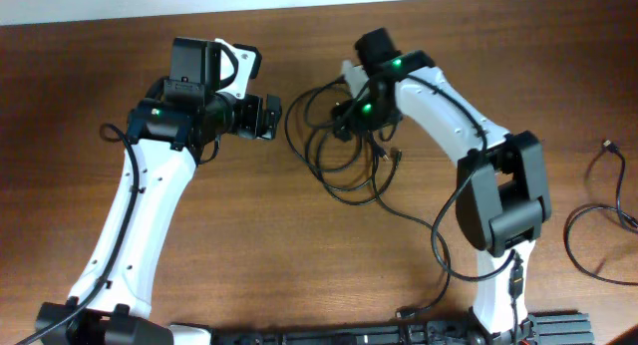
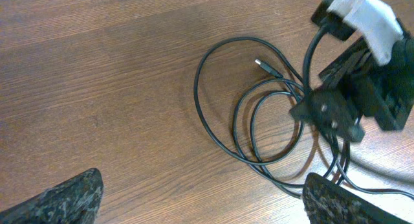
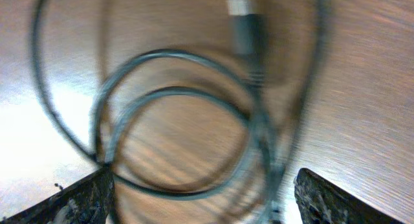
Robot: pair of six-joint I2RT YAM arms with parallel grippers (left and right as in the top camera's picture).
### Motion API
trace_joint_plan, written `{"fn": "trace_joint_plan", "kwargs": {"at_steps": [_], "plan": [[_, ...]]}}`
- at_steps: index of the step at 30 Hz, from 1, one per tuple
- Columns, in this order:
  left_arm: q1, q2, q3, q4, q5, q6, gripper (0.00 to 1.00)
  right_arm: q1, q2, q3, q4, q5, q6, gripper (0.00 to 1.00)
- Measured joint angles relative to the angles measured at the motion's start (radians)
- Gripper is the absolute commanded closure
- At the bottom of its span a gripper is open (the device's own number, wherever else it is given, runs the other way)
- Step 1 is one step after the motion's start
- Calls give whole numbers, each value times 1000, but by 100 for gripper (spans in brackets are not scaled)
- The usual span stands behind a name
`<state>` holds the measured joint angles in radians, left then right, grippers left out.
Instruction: Untangle cables
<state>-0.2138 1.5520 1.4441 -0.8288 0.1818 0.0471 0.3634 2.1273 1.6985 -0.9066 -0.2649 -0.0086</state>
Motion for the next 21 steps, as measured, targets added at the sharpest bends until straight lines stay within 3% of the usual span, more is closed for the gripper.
{"fn": "trace_joint_plan", "kwargs": {"at_steps": [3, 9, 14, 21], "plan": [[0, 0, 0, 3, -12, 0, 1, 95, 0, 0, 7, -12, -26, 12], [29, 0, 0, -20, -282, -7, 1, 195, 0, 0, 20, 2, -30, 17], [157, 0, 0, -20, -321, -56, 1, 233, 0, 0, 92, 5, -34, 16], [176, 0, 0, -21, -326, -68, 1, 283, 34, 0, 190, 5, -33, 25]]}}
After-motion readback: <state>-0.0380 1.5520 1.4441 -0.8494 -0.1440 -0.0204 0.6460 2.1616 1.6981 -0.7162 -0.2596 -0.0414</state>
